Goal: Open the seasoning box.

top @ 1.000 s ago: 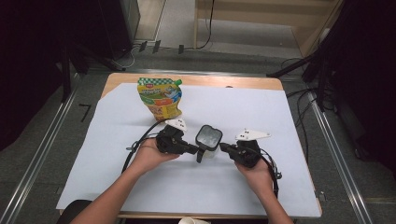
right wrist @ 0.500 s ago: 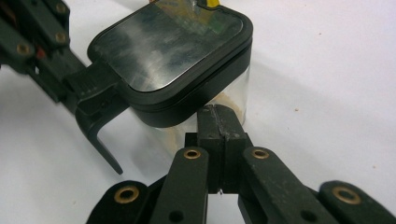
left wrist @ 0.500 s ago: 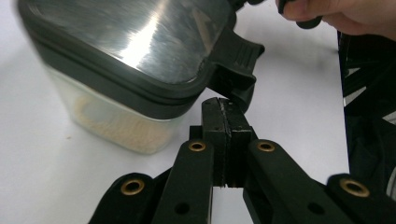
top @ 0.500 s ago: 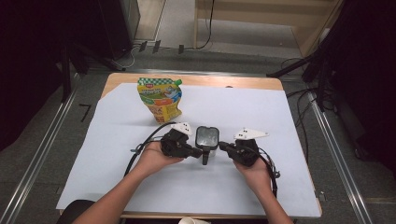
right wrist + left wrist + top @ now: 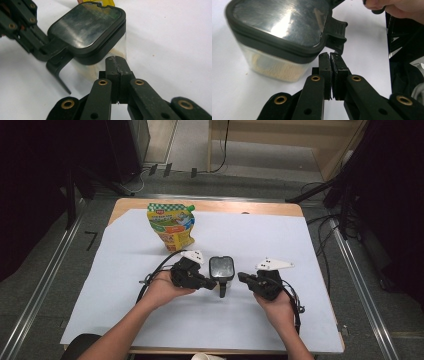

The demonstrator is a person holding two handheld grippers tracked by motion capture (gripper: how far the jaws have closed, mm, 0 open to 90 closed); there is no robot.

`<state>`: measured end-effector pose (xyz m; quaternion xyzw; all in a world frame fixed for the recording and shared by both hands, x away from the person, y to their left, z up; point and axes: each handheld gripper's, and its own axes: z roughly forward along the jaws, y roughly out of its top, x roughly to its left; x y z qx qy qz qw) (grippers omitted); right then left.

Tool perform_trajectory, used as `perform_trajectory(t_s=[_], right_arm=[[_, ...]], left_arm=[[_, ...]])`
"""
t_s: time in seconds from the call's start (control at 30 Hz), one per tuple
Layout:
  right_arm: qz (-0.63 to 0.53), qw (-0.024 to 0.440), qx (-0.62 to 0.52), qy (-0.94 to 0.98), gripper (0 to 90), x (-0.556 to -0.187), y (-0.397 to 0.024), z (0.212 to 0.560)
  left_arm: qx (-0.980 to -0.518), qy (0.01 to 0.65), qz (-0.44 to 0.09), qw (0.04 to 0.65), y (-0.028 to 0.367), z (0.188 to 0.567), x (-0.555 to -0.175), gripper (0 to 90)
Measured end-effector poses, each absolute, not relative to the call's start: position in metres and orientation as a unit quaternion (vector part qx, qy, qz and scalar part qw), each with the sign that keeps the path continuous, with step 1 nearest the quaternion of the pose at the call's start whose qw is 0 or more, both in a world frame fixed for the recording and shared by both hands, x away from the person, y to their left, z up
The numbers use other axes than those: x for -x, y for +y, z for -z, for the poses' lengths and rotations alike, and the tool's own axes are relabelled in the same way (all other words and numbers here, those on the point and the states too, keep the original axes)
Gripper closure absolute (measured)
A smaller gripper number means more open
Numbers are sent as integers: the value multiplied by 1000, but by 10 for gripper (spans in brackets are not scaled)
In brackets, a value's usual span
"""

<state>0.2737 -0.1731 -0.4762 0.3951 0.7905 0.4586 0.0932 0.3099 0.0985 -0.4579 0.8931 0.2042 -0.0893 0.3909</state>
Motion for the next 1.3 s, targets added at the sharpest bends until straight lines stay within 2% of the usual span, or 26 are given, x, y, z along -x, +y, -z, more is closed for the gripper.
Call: perform_trajectory(t_s=[0.2, 0.43, 0.53, 0.63, 0.9, 1.3], right_arm=[[-464, 87, -389, 791, 900, -258, -171, 471], [-459, 84, -367, 804, 900, -236, -151, 469], [-458, 84, -363, 807, 900, -234, -147, 471], [-454, 85, -363, 809, 900, -233, -140, 474], [-459, 77, -359, 809, 900, -231, -128, 478], [-452, 80, -357, 813, 900, -231, -110, 486]], left_arm=[[-895, 199, 89, 389, 108, 450, -310, 847], [-887, 211, 91, 402, 121, 440, -315, 690], [-888, 206, 86, 402, 126, 438, -319, 656], [-889, 205, 81, 402, 129, 437, -321, 584], [-890, 203, 65, 404, 133, 439, -325, 506], [-888, 204, 61, 407, 134, 441, -327, 470]])
